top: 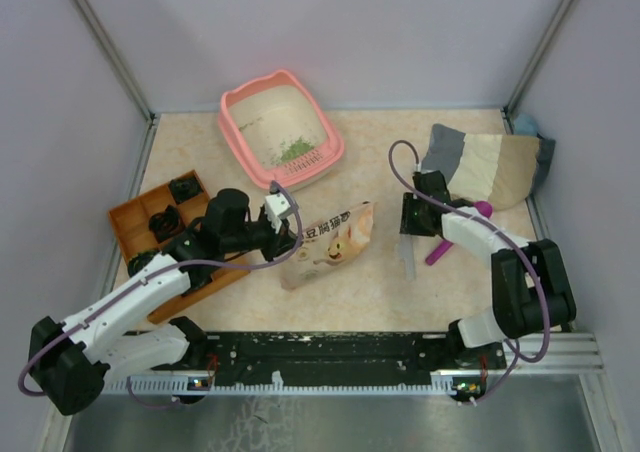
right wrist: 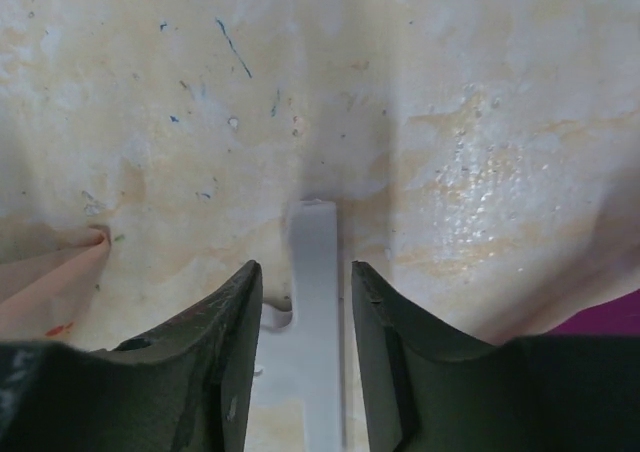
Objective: Fill the litter box with clean litter
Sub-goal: Place the clamp at the center of the board.
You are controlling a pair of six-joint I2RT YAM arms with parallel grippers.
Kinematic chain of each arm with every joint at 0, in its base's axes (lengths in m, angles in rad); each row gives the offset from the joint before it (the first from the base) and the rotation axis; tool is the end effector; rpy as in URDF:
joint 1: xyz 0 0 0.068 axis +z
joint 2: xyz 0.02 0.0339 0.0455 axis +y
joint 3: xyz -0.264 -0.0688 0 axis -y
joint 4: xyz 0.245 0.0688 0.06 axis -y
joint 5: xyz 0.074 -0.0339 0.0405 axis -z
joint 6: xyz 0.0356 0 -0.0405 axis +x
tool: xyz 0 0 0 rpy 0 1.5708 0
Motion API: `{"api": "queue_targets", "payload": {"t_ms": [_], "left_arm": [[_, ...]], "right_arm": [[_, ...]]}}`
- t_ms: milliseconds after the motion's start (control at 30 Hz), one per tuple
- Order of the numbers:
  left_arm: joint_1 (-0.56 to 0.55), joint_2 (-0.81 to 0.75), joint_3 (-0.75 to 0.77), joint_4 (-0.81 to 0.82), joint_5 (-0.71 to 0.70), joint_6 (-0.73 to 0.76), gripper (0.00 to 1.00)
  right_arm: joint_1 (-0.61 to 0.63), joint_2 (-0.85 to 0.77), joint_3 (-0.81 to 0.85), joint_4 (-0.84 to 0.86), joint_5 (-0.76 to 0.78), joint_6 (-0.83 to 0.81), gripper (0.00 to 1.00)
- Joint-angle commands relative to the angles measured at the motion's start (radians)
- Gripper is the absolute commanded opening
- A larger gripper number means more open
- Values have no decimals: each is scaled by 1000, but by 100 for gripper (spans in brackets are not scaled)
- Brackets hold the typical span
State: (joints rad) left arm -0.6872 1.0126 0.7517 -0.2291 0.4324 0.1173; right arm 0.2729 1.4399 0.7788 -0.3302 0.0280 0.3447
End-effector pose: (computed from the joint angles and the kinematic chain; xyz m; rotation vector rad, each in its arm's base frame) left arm 0.1654 -0.1550 0.2822 1.0712 1.8147 -0.7927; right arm 0.2658 0.0734 0.1805 0.1031 2.5721 0.1989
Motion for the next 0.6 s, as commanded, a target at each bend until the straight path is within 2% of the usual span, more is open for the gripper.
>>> {"api": "queue_targets", "payload": {"t_ms": [0, 267, 567], "left_arm": [[3, -27, 49, 86, -92, -19, 0], [5, -43, 44, 84, -180, -54, 0], [5, -109, 16, 106, -153, -50, 0]], "right_arm": [[23, -69, 74, -39, 104, -6, 45], [125, -122, 116, -221, 284, 23, 46], [231, -51, 91, -201, 262, 125, 45]]}}
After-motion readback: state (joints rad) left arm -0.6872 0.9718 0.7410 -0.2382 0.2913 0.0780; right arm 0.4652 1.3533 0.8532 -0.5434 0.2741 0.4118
